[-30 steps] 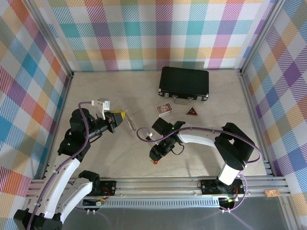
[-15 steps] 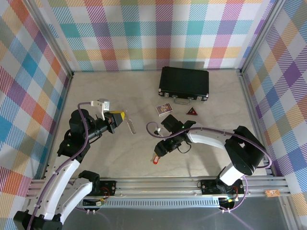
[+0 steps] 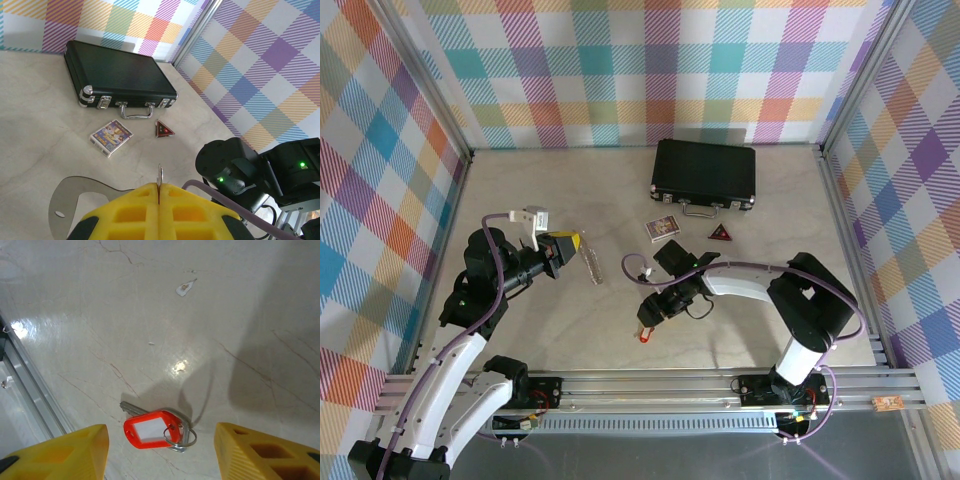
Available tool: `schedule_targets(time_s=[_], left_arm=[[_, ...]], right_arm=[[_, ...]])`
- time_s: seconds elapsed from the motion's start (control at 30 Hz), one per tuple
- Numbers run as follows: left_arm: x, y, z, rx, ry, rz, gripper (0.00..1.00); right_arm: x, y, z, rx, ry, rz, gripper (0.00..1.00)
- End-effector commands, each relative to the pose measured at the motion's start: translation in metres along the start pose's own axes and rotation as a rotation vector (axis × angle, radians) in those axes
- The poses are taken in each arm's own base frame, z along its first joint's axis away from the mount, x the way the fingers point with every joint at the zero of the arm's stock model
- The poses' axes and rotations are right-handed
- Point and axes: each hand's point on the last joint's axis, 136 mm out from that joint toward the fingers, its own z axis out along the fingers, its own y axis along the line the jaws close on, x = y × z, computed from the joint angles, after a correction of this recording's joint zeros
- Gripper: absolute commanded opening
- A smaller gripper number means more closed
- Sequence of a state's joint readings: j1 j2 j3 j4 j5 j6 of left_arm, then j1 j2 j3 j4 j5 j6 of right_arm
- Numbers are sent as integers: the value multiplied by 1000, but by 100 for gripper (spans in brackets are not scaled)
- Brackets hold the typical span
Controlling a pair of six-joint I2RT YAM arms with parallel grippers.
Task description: Put the keys on the keyring
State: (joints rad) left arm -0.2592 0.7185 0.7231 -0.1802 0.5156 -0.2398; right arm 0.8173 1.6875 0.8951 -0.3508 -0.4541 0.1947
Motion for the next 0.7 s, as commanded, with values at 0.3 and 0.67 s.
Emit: schedule_targets(time_s=[0.3,0.67], left_arm=[[-14,-5,-4,22,-56,22,0],[-14,-6,-4,28,-61,26,0]], right_arm=[[16,11,9,-35,56,-16,54],[19,26,6,-50,46,-20,53]])
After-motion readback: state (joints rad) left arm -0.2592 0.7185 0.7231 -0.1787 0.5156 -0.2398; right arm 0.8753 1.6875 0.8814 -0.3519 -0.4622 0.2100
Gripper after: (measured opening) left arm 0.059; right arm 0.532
